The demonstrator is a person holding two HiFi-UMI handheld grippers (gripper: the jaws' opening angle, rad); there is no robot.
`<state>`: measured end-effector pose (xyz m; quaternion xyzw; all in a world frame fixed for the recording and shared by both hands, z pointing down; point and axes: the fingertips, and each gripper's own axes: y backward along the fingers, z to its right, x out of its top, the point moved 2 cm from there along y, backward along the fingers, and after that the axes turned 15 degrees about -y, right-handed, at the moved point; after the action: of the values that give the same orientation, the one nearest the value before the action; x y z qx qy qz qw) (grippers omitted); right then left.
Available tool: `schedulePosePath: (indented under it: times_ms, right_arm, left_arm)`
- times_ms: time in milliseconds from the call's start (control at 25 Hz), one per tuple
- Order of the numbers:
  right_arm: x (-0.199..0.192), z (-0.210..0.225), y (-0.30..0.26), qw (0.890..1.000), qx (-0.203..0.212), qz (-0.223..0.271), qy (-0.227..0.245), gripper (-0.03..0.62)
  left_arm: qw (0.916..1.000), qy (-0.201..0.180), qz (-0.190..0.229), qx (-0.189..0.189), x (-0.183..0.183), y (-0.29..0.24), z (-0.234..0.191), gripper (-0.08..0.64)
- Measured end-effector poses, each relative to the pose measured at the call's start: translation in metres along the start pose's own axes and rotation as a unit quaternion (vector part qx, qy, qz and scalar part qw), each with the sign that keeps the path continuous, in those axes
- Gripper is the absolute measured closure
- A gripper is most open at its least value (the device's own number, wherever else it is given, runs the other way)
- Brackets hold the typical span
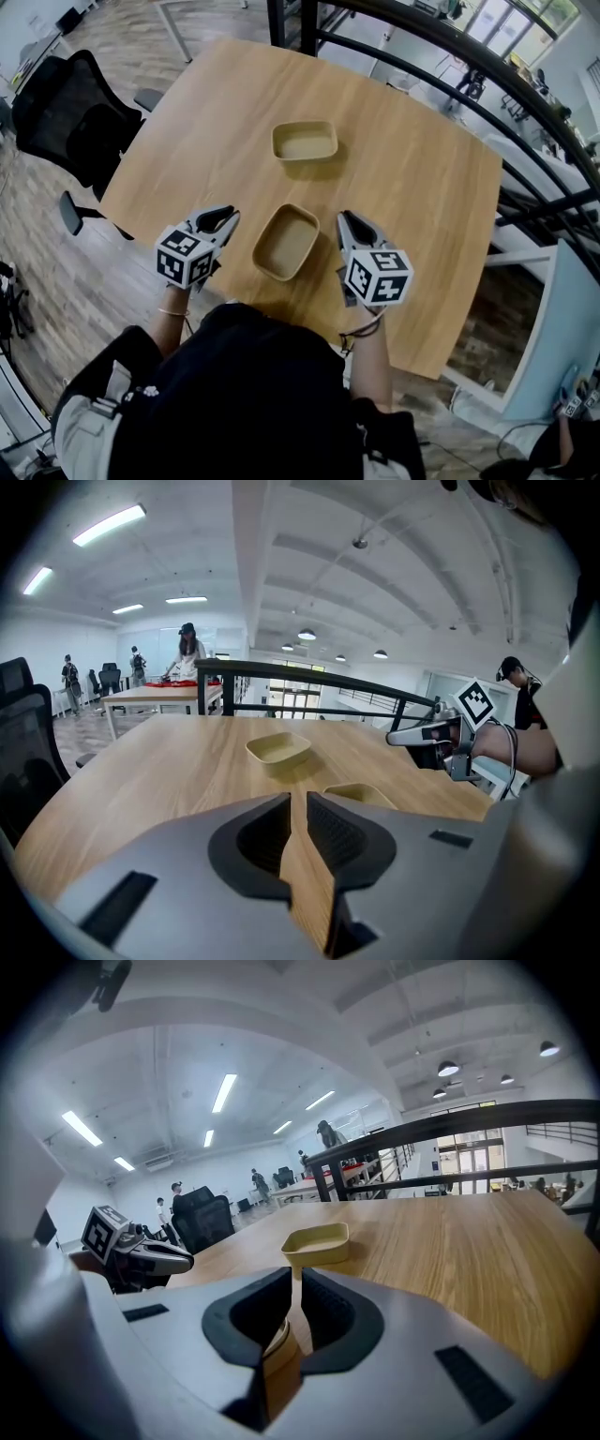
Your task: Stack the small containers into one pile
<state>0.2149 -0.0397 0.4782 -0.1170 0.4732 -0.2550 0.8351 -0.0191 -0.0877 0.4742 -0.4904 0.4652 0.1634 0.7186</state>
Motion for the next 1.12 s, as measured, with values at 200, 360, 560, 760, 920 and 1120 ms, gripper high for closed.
schedulePosePath:
  times_ms: [200,360,560,760,920,1120]
  right_arm:
    - [0.006,0.004,-0.009,1.0,-0.02,0.003,-0.005,0.549]
    - [0.012,0.005,-0.017,0.999,-0.032,0.002,-0.004,0.549]
    - [0.017,0.007,-0.027,0.999,-0.042,-0.001,-0.004,0.549]
    - [0.022,0.011,-0.038,0.999,-0.049,-0.002,-0.004,0.548]
    - [0.025,0.013,-0.047,0.999,-0.05,-0.006,-0.004,0.549]
    - [0.029,0.019,-0.057,0.998,-0.055,-0.009,-0.006,0.548]
  left_arm:
    - [0.9999,-0.004,0.007,-0.008,0.004,-0.014,-0.022,0.499]
    - [0.9999,0.0,0.013,-0.01,0.01,-0.022,-0.039,0.499]
    - [0.9998,0.003,0.017,-0.014,0.011,-0.031,-0.053,0.497]
    - [0.9997,0.007,0.019,-0.014,0.011,-0.041,-0.066,0.497]
    - [0.9996,0.01,0.02,-0.018,0.013,-0.051,-0.074,0.497]
    - [0.9995,0.01,0.023,-0.018,0.019,-0.064,-0.083,0.495]
